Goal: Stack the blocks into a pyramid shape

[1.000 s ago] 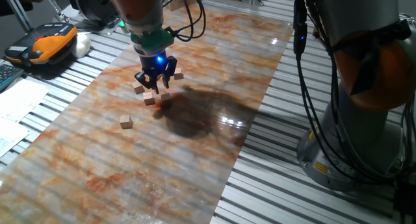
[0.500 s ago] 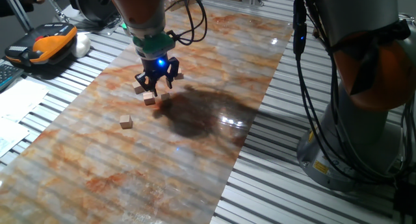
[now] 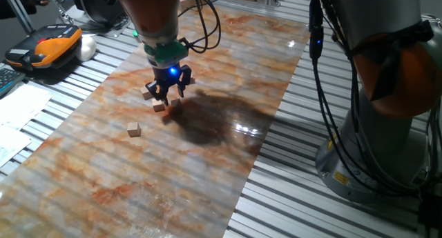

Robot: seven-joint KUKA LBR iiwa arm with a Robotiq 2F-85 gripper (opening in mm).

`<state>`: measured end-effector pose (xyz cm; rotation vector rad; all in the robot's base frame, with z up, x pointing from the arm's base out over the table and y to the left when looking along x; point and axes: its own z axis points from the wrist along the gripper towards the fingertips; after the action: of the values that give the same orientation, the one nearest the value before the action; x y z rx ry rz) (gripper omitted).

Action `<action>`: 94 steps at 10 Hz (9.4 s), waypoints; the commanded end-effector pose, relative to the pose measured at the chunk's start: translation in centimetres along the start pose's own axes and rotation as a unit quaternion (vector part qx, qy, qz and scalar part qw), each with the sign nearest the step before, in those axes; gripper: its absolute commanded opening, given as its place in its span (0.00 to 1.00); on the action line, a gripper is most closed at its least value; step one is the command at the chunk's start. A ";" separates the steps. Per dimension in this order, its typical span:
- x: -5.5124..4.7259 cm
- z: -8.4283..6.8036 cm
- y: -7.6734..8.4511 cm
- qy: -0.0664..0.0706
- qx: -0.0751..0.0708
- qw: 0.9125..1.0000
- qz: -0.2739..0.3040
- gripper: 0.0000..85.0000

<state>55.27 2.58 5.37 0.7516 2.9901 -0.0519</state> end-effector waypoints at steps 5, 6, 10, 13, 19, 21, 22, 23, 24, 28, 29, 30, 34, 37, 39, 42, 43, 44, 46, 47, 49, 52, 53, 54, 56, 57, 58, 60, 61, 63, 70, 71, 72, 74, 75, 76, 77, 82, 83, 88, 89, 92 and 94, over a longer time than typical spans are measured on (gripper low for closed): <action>0.0 0.6 0.0 -0.003 0.003 1.000 0.008 0.60; 0.0 0.7 0.0 -0.005 0.005 1.000 0.011 0.60; 0.0 0.9 0.0 -0.006 0.005 1.000 0.014 0.60; 0.0 1.0 0.0 -0.003 0.004 1.000 0.005 0.60; 0.0 0.9 0.0 0.011 0.007 1.000 0.007 0.60; 0.1 1.0 -0.1 0.011 0.008 1.000 0.022 0.60; 0.2 1.2 -0.2 0.010 0.009 1.000 0.023 0.60; 0.4 1.3 -0.3 0.011 0.007 1.000 0.023 0.60; 0.6 1.6 -0.4 0.012 0.005 1.000 0.023 0.60; 0.9 1.9 -0.7 0.014 -0.002 1.000 0.024 0.40; 0.9 1.8 -0.7 0.014 -0.002 1.000 0.024 0.40; 0.7 1.7 -0.6 0.018 -0.002 0.999 0.028 0.40; 0.6 1.5 -0.9 0.019 -0.012 1.000 -0.008 0.00; -0.1 -0.1 -2.1 0.020 -0.010 0.999 -0.032 0.00; -0.8 -0.1 -2.6 0.020 -0.014 0.998 -0.057 0.00; -1.1 0.2 -2.3 0.025 -0.021 0.999 -0.029 0.00; -1.2 -0.2 -2.2 0.038 -0.038 0.998 0.034 0.00; -1.3 -0.4 -2.3 0.043 -0.045 0.997 0.050 0.00; -1.4 -0.5 -2.2 0.036 -0.036 0.994 0.100 0.00; -1.4 -0.5 -2.2 0.029 -0.031 0.990 0.132 0.00; -1.5 -0.6 -2.1 0.025 -0.036 0.979 0.198 0.00; -2.1 -1.2 -2.0 0.021 -0.019 0.947 0.320 0.00; -2.4 -1.4 -2.0 0.020 -0.013 0.939 0.343 0.00; -2.7 -1.6 -1.9 0.019 -0.005 0.933 0.358 0.00; -3.1 -1.5 -1.4 0.021 0.005 0.913 0.408 0.00; -3.2 -1.3 -1.3 0.021 0.007 0.905 0.426 0.00; -3.3 -1.0 -1.3 0.022 0.012 0.895 0.445 0.00; -3.6 -1.1 -1.4 0.031 -0.009 0.879 0.475 0.00; -3.8 -1.3 -1.5 0.036 -0.018 0.871 0.489 0.00; -4.3 -1.5 -1.4 0.039 -0.020 0.857 0.514 0.00; -5.3 -2.2 -0.5 0.045 -0.012 0.819 0.571 0.00; -5.3 -2.0 -0.5 0.044 -0.005 0.822 0.568 0.00; -5.4 -1.7 -0.5 0.043 -0.003 0.823 0.566 0.00; -6.0 -2.2 -0.4 0.043 0.000 0.820 0.571 0.00; -6.2 -2.7 -0.1 0.042 0.003 0.820 0.571 0.00; -6.1 -2.8 0.3 0.039 0.014 0.820 0.571 0.00; -6.1 -2.8 0.4 0.039 0.017 0.821 0.570 0.00; -6.2 -2.8 0.4 0.036 0.022 0.826 0.562 0.00; -6.2 -2.7 0.4 0.034 0.026 0.829 0.558 0.00; -6.2 -2.6 0.2 0.031 0.035 0.834 0.549 0.00; -6.2 -2.5 0.2 0.031 0.036 0.835 0.548 0.00; -6.1 -2.3 0.2 0.032 0.033 0.834 0.550 0.00; -6.2 -2.2 0.0 0.032 0.032 0.834 0.549 0.00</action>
<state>60.55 -0.27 7.91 2.3233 2.1306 -0.0649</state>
